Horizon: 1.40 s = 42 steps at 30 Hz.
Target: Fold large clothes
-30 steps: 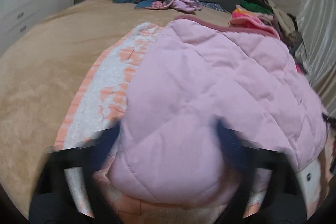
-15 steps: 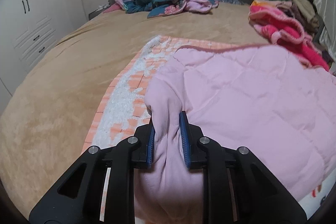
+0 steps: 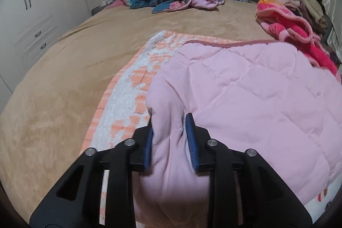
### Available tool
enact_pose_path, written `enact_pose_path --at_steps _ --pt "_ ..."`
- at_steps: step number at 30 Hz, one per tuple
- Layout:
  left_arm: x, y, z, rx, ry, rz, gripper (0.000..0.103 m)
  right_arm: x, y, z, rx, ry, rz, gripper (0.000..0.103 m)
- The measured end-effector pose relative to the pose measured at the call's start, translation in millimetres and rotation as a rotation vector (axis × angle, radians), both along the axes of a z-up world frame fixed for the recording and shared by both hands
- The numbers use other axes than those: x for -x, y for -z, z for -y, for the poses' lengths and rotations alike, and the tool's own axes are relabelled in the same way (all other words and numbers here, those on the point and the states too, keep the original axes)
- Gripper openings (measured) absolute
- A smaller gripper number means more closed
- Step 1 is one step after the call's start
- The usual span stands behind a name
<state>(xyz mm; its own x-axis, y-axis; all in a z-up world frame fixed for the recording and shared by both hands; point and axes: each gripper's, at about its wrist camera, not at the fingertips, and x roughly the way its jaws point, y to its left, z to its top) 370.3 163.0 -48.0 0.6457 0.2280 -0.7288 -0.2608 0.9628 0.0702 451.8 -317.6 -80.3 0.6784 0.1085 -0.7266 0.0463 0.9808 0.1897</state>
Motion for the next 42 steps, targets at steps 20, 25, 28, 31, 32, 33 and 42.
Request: enact_pose_path --at_steps 20,25,28,31,32,33,42 --pt "65.5 -33.8 23.9 0.068 0.0 0.068 0.091 124.8 -50.4 16.9 -0.114 -0.075 0.164 0.099" --pt "86.6 -31.2 31.2 0.076 0.001 0.075 0.093 151.4 -48.1 8.9 -0.105 -0.085 0.18 0.099" --pt "96.7 -26.2 32.2 0.095 -0.011 0.074 0.093 161.9 -40.4 5.1 -0.116 -0.082 0.171 0.099" --pt "104.5 -16.7 32.5 0.103 -0.026 0.063 0.093 165.2 -25.0 3.4 -0.147 -0.069 0.134 0.099" --pt "106.2 -12.8 31.4 0.124 -0.029 0.056 0.093 165.4 -19.0 2.9 -0.159 -0.061 0.119 0.099" --pt "107.8 -6.7 28.4 0.164 -0.038 0.044 0.093 165.4 -14.3 2.9 -0.168 -0.054 0.108 0.099" --pt "106.4 32.5 3.4 0.492 -0.094 -0.013 0.093 152.5 17.8 0.1 -0.267 0.033 0.03 0.099"
